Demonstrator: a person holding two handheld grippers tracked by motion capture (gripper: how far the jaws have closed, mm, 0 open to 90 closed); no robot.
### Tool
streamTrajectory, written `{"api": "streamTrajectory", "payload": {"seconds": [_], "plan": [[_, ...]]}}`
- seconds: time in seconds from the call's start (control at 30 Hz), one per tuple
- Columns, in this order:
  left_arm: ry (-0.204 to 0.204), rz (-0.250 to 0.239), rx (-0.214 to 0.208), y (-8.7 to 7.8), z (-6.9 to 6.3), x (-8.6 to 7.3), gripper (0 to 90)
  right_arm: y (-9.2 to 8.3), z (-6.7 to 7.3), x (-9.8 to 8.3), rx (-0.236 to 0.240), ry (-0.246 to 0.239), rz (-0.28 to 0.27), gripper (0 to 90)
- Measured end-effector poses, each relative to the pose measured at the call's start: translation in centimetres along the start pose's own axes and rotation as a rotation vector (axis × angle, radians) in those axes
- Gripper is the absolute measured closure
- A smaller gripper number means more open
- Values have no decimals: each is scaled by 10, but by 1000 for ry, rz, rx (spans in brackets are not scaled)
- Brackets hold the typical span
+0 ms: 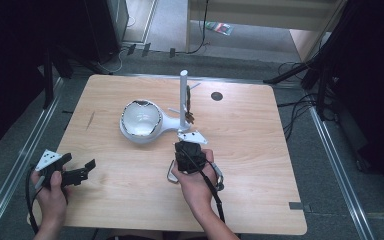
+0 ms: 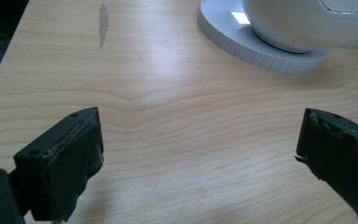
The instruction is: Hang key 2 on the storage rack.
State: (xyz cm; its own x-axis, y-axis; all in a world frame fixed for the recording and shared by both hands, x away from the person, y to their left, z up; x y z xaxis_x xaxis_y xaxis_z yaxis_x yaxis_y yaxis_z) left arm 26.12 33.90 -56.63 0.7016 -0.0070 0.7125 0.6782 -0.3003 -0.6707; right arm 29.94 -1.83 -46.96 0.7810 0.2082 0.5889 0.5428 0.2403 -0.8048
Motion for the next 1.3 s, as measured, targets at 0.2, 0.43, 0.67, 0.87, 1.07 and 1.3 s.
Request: {"api": "streamTrajectory", "payload": {"seconds": [0.2, 0.43, 0.67, 0.87, 1.07, 1.3], "plan": [[3, 1, 0, 0, 0, 0, 11, -8, 1, 4, -27, -33, -51, 894], [-2, -1, -1, 0, 0, 0, 11, -13, 1, 9, -49, -59, -92, 894], [-1, -2, 0, 0, 0, 0, 11, -18, -1, 14, -56, -70, -102, 893], [2, -6, -2, 0, 0, 0, 11, -26, -2, 24, -50, -73, -126, 894], [-3, -9, -3, 0, 0, 0, 11, -28, -4, 32, -52, -61, -134, 893], [-2, -8, -4, -1, 1, 0, 11, -22, -7, 39, -48, -48, -118, 894]]}}
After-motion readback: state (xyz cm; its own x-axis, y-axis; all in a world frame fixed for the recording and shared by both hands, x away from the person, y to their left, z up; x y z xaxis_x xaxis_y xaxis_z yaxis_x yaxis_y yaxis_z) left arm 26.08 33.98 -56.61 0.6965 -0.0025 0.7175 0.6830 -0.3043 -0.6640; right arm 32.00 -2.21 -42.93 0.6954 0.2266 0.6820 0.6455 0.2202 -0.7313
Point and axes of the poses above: each handheld gripper's, and its own axes: y roughly forward along the jaws, x roughly out of its top, z roughly to its left, the point moved 3 cm from there along y, roughly forward along the jaws, and after that the axes turned 14 degrees about z, right-handed, at the moved point
